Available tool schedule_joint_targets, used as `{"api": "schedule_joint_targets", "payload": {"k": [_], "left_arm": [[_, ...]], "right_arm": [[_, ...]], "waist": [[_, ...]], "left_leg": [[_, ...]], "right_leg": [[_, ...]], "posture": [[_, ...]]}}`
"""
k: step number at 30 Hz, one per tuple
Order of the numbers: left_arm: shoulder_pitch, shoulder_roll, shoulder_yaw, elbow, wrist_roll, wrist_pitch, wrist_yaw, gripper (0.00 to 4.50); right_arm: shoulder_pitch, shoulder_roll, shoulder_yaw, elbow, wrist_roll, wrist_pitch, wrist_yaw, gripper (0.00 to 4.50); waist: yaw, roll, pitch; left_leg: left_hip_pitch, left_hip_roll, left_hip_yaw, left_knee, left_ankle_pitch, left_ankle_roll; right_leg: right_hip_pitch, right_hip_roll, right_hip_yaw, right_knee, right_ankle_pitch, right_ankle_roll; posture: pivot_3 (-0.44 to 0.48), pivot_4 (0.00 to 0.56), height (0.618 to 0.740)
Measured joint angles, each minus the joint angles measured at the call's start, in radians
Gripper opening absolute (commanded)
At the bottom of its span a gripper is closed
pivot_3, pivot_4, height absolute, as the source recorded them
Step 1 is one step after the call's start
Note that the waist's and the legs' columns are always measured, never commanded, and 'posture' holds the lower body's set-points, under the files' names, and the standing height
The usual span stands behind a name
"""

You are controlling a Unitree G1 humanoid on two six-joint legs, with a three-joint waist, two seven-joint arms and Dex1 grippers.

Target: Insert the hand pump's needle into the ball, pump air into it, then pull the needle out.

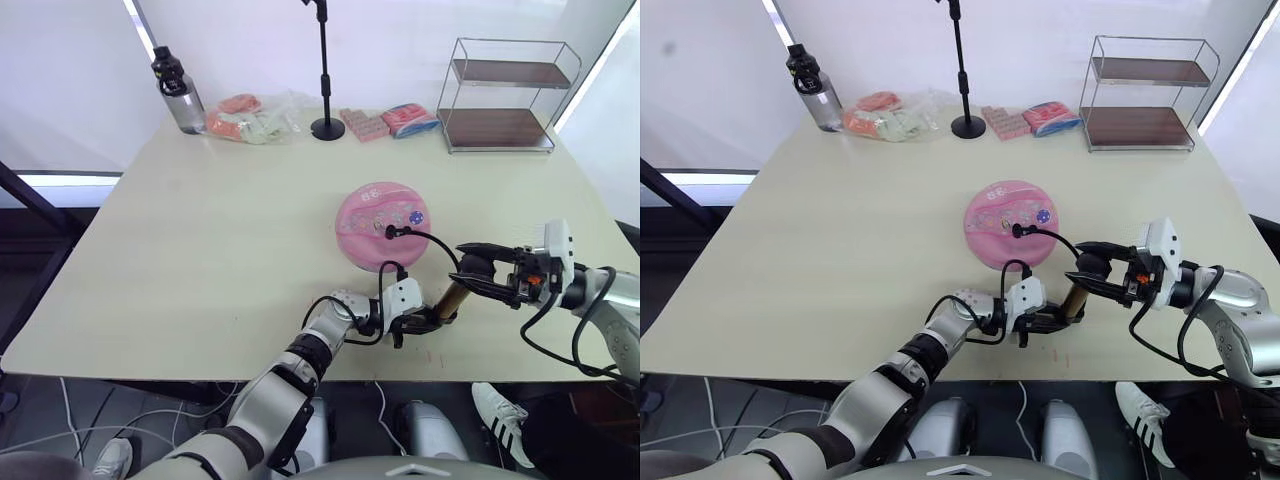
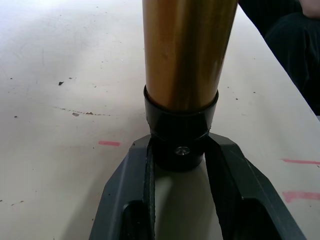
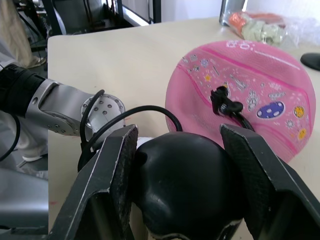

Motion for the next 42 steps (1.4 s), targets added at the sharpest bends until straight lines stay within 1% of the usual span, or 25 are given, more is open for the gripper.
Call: {"api": "schedule_joint_targets", "payload": {"k": [4,7,9,12,13,17,20,24,26,28,31,32,34,38,41,42], "left_arm": [[-0.001,0.001,0.000,0.000,0.000,0.000,-0.001,1.00],[-0.003,-0.001,0.002,-0.001,-0.004,0.000,-0.006,1.00],[-0.005,-0.002,0.003,-0.001,-0.005,0.000,-0.010,1.00],[-0.011,-0.004,0.004,-0.001,-0.011,0.000,-0.015,1.00],[-0.013,-0.004,0.004,-0.001,-0.012,0.000,-0.017,1.00],[-0.016,-0.004,0.004,-0.001,-0.013,0.000,-0.024,1.00],[-0.017,-0.004,0.004,-0.001,-0.013,0.000,-0.026,1.00],[-0.019,-0.004,0.004,-0.001,-0.013,0.000,-0.027,1.00],[-0.019,-0.004,0.004,-0.001,-0.013,0.000,-0.028,1.00],[-0.020,-0.005,0.004,-0.001,-0.013,0.000,-0.030,1.00],[-0.021,-0.005,0.004,-0.002,-0.014,-0.001,-0.035,1.00],[-0.023,-0.006,0.004,-0.002,-0.014,-0.001,-0.037,1.00],[-0.023,-0.007,0.002,-0.002,-0.014,-0.001,-0.037,1.00],[-0.022,-0.005,0.001,-0.002,-0.012,0.000,-0.035,1.00],[-0.022,-0.004,0.003,-0.002,-0.012,0.000,-0.030,1.00],[-0.021,-0.004,0.003,-0.002,-0.012,0.000,-0.027,1.00]], "right_arm": [[-0.012,-0.011,-0.010,-0.019,0.009,0.018,-0.003,2.16],[-0.038,-0.063,-0.024,-0.027,0.050,0.103,-0.002,2.16],[-0.049,-0.077,-0.039,-0.041,0.074,0.148,-0.003,2.16],[-0.094,-0.123,-0.086,-0.051,0.151,0.231,-0.001,2.16],[-0.121,-0.154,-0.120,-0.061,0.203,0.282,-0.001,2.16],[-0.182,-0.231,-0.220,-0.087,0.322,0.398,-0.001,2.16],[-0.205,-0.245,-0.245,-0.085,0.359,0.442,-0.009,2.16],[-0.308,-0.303,-0.287,-0.068,0.433,0.533,-0.022,2.16],[-0.328,-0.328,-0.292,-0.059,0.448,0.568,-0.022,2.16],[-0.352,-0.340,-0.291,-0.047,0.458,0.608,-0.023,2.16],[-0.367,-0.341,-0.291,-0.040,0.466,0.630,-0.028,2.16],[-0.374,-0.340,-0.290,-0.040,0.469,0.637,-0.032,2.16],[-0.372,-0.335,-0.290,-0.044,0.465,0.635,-0.032,2.16],[-0.311,-0.328,-0.291,-0.086,0.411,0.570,-0.009,2.16],[-0.268,-0.306,-0.289,-0.103,0.382,0.529,0.001,2.16],[-0.243,-0.289,-0.278,-0.111,0.356,0.499,0.007,2.16]], "waist": [[0.000,0.000,0.000],[0.001,0.003,0.003],[0.002,0.004,0.004],[0.001,0.009,0.010],[0.001,0.011,0.013],[0.002,0.009,0.015],[0.002,0.010,0.016],[0.001,0.012,0.017],[0.002,0.011,0.018],[0.002,0.013,0.018],[0.002,0.013,0.017],[0.002,0.014,0.017],[0.003,0.014,0.017],[0.003,0.014,0.017],[0.002,0.014,0.016],[0.002,0.012,0.015]], "left_leg": [[0.000,0.000,0.000,0.000,0.000,0.000],[-0.001,0.000,0.000,0.000,0.000,0.000],[-0.002,0.000,0.000,0.000,0.000,0.000],[-0.003,-0.001,0.001,0.000,0.000,0.000],[-0.003,-0.001,0.001,0.000,0.000,0.000],[-0.003,-0.001,0.000,-0.001,0.000,0.000],[-0.004,-0.001,0.001,0.000,0.000,0.000],[-0.004,-0.001,0.001,0.000,0.000,0.000],[-0.004,-0.001,0.001,-0.001,0.000,0.000],[-0.008,-0.001,0.002,0.000,0.000,0.000],[-0.013,-0.001,0.002,0.001,0.000,0.000],[-0.017,-0.001,0.002,0.002,0.000,0.000],[-0.017,-0.002,0.002,0.003,0.000,0.000],[-0.016,-0.002,0.001,0.003,0.000,0.000],[-0.015,-0.002,0.001,0.003,0.000,0.000],[-0.015,-0.002,0.001,0.003,0.000,0.000]], "right_leg": [[0.000,0.000,0.000,0.000,0.000,0.000],[-0.001,-0.001,0.000,0.000,0.000,0.000],[-0.001,-0.001,0.000,0.000,0.000,0.000],[-0.002,-0.003,0.000,-0.001,0.000,0.000],[-0.002,-0.003,0.000,-0.001,0.000,0.000],[-0.002,-0.002,-0.001,-0.001,0.000,0.000],[-0.002,-0.003,0.000,-0.001,0.000,0.000],[-0.003,-0.003,0.000,-0.001,0.000,0.000],[-0.003,-0.003,0.000,-0.001,0.000,0.000],[-0.007,-0.003,0.001,-0.001,0.000,0.000],[-0.011,-0.003,0.001,-0.001,0.001,0.000],[-0.015,-0.003,0.001,0.000,0.001,0.001],[-0.015,-0.003,0.001,0.000,0.002,0.003],[-0.014,-0.003,0.000,0.000,0.001,0.001],[-0.013,-0.002,0.001,0.001,0.001,0.001],[-0.013,-0.002,0.001,0.001,0.001,0.001]], "posture": [[0.000,0.150,0.740],[0.000,0.150,0.740],[0.000,0.150,0.740],[0.000,0.150,0.740],[0.000,0.150,0.740],[0.000,0.150,0.740],[0.000,0.150,0.740],[0.000,0.150,0.740],[0.000,0.150,0.740],[0.000,0.150,0.740],[0.000,0.150,0.740],[0.000,0.150,0.740],[0.000,0.150,0.740],[0.000,0.150,0.740],[0.000,0.150,0.740],[0.000,0.150,0.740]]}}
